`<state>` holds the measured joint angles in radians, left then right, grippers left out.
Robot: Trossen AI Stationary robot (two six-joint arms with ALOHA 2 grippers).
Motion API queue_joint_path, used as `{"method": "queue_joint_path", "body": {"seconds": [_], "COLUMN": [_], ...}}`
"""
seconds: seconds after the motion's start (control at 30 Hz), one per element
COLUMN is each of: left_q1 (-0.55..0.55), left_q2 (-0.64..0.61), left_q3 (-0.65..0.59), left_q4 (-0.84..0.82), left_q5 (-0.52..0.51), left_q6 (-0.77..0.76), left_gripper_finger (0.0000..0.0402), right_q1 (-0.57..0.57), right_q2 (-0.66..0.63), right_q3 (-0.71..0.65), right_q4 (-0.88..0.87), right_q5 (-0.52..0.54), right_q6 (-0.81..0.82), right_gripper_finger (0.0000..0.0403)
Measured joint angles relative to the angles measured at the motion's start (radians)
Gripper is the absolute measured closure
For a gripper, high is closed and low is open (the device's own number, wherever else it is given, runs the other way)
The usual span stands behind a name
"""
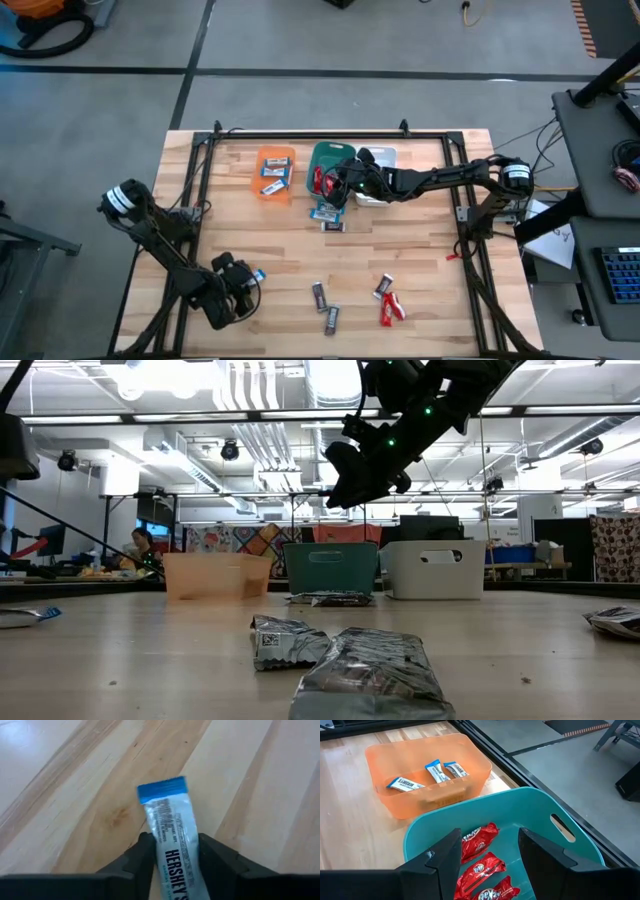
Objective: Organize candy in baskets
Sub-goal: Put the white chocolate into the orange bin
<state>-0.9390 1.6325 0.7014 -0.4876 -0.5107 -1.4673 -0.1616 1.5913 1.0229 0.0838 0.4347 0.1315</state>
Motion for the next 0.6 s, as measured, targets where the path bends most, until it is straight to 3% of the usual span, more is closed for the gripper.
{"method": "queue_joint_path", "body": {"seconds": [0.17,0.43,0.6], "left_q1": [0.001,0.000,0.007], "left_q2": [-0.010,-0.107,-0.185], "left_q3": [0.000,0.007,0.007], "left_q4": [0.007,0.012,0.007], "left_q5": [0.001,-0.015,-0.104], "left_q6": [-0.002,0.063,0.103], "left_gripper_finger": [0.0318,0.0312,0.0311], "right_q1": [0.000,0.000,0.000], "right_q2": [0.000,0.000,0.000], "right_q3": [0.000,0.000,0.000], "right_q4": [-0.004,-0.004,-0.004], "right_q5": [0.000,0.000,0.000], "right_q6": [-0.001,-0.004,-0.011], "right_gripper_finger": [0.0216,0.0216,0.0216]}}
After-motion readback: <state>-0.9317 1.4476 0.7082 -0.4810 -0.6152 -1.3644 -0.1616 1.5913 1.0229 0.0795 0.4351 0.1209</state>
